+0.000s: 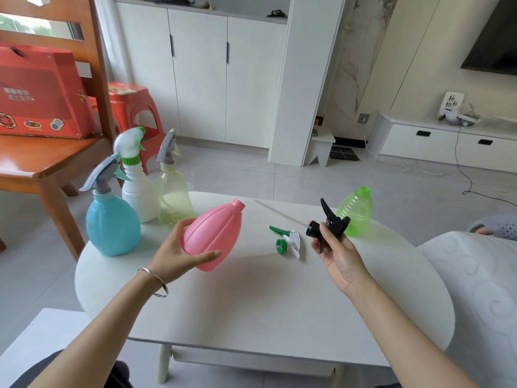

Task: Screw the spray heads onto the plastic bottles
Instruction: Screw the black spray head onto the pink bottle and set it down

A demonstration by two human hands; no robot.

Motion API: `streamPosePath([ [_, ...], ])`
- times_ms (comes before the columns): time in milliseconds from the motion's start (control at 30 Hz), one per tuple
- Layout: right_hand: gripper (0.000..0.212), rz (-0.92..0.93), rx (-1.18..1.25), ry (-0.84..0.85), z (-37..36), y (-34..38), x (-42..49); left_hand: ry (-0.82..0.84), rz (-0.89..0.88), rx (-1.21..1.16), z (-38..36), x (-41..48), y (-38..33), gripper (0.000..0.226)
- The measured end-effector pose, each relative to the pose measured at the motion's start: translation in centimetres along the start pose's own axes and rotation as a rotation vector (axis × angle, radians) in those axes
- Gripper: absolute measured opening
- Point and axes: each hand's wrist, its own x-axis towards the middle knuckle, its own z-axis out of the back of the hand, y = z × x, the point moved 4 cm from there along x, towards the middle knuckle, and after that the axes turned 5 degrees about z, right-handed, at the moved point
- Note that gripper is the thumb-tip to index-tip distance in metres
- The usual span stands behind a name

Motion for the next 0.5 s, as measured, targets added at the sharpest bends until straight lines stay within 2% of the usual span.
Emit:
streamPosePath([
  [200,0.021,-0.025,-0.102,0.063,-0.1,-0.3,0.3,0.064,-0.033,0.011,-0.4,-0.1,-0.1,0.096],
  [367,0.015,0.001,-0.258,0.111,0.0,0.8,0.6,0.122,-0.073,0.025,-0.3,-0.4,-0.6,0.09],
  [500,0.035,0.027,-0.421,0.232,-1.5,1.2,-0.4,0.259,-0.072,-0.023,-1.3,-0.8,-1.0,0.089],
])
